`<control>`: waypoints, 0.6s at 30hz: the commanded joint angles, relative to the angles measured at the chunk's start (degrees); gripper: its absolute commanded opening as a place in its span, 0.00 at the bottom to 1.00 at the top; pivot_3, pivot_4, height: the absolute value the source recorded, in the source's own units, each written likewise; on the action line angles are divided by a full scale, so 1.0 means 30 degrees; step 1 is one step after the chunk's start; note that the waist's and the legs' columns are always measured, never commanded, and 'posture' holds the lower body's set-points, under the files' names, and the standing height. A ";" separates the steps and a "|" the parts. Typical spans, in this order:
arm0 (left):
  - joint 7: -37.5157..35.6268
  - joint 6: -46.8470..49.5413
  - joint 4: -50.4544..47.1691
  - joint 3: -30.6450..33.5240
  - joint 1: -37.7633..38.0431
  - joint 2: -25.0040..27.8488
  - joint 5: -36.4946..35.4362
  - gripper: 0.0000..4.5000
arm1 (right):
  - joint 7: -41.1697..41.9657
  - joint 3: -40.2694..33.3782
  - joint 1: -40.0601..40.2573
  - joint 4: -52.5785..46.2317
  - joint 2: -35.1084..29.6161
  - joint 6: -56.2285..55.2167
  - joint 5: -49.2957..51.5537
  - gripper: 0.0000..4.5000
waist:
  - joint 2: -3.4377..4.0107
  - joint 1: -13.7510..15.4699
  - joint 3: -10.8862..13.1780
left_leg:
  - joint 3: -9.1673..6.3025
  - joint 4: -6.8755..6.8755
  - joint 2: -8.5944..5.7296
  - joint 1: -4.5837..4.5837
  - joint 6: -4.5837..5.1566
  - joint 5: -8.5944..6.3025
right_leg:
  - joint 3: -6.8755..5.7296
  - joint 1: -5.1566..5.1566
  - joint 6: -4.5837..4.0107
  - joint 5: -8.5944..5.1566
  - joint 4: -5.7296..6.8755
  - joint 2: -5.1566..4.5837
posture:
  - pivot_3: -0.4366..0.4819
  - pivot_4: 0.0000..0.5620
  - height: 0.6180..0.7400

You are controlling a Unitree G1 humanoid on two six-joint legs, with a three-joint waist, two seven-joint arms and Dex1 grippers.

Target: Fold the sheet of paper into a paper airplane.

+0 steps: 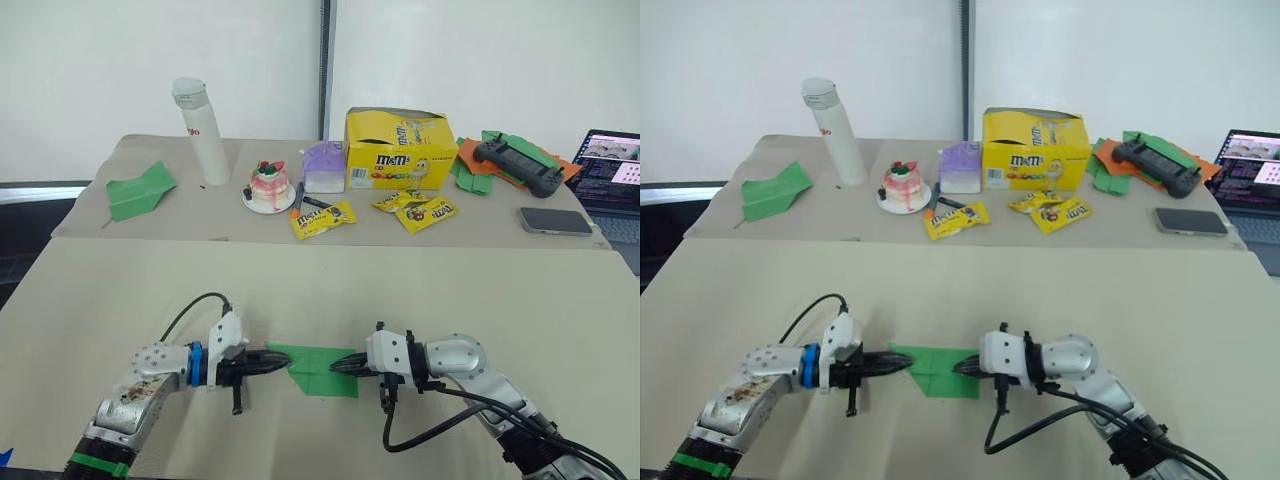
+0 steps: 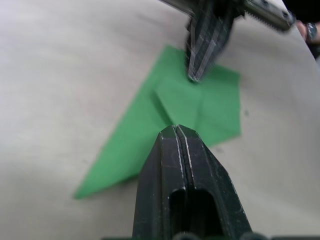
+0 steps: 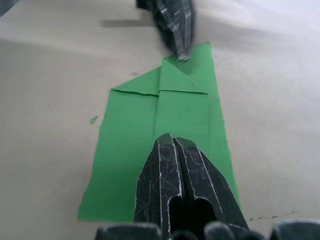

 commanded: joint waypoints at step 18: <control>0.1504 0.5178 -0.3326 0.1781 -0.2755 0.1092 -0.2792 0.70 | -0.1066 -0.6782 0.0074 -0.4867 -0.1689 1.4019 1.0624 0.58 | -0.0047 0.0020 0.0151 | -0.0032 0.0003 -0.0006 -0.0199 -0.0001 0.0001 | -0.0021 -0.0146 0.0001 0.0001 -0.0014 -0.0009 | 0.48 0.27 1.00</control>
